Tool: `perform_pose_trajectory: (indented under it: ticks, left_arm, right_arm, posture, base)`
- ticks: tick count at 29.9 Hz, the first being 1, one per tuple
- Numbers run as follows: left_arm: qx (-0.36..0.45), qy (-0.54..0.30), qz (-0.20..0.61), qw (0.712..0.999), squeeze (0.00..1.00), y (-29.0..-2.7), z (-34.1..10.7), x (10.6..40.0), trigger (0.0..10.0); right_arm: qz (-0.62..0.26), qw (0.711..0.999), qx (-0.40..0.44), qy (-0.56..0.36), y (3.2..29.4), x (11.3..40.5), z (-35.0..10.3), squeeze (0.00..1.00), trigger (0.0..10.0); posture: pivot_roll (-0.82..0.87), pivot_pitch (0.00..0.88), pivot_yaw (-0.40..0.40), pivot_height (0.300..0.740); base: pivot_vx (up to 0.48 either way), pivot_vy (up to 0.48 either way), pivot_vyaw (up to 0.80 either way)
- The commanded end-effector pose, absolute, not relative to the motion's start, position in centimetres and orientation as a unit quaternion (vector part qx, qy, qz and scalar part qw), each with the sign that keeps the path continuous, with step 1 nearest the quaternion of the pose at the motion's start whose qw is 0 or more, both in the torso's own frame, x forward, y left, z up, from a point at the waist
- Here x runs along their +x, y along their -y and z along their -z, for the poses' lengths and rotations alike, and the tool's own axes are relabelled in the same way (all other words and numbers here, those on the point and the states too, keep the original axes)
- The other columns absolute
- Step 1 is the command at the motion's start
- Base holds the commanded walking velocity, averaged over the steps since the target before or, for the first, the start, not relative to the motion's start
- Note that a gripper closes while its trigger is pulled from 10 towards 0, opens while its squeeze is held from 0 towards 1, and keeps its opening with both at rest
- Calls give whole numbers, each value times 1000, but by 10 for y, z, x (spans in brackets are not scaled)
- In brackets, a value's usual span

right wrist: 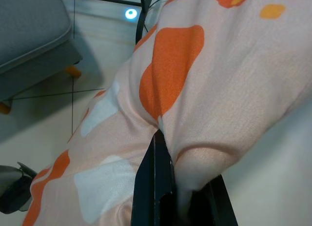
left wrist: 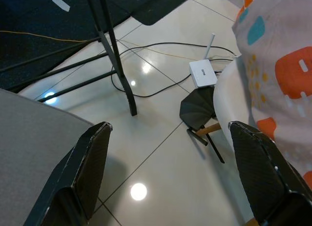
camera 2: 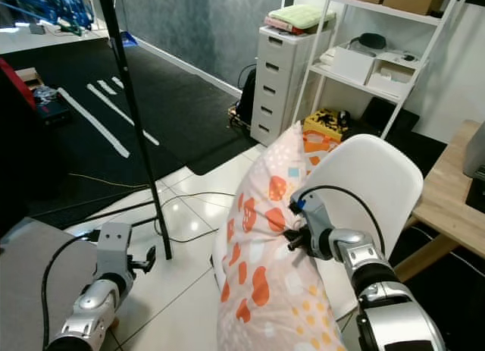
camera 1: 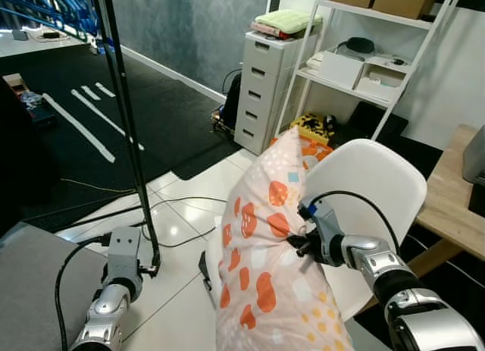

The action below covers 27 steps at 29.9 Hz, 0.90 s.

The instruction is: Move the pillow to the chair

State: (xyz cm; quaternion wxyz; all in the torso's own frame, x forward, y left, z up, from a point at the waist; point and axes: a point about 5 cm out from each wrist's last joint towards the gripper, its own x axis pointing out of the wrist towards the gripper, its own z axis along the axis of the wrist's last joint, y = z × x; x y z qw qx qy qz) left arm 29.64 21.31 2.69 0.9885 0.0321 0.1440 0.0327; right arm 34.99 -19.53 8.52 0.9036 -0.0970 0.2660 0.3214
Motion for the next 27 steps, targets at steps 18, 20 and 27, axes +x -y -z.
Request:
perform_pose_trajectory:
  ticks: [18, 20, 27]
  left_arm:
    - [45, -139, -18, 989, 0, -211, -30, 300, 10000]
    - [46, -140, -17, 989, 0, -212, -30, 300, 10000]
    - [44, -141, -18, 989, 0, -213, -30, 299, 10000]
  right_arm:
    - [-117, 911, -204, -340, 259, 341, -77, 0, 10000]
    - [-94, 911, -209, -343, 263, 341, -77, 0, 10000]
    - [-47, 915, -184, -356, 274, 337, -74, 0, 10000]
  posture:
    - [-183, 0, -46, 740]
    - [-183, 0, -45, 740]
    - [-180, 2, -43, 740]
  base:
    - [0, 0, 0]
    - [0, 0, 0]
    - [0, 0, 0]
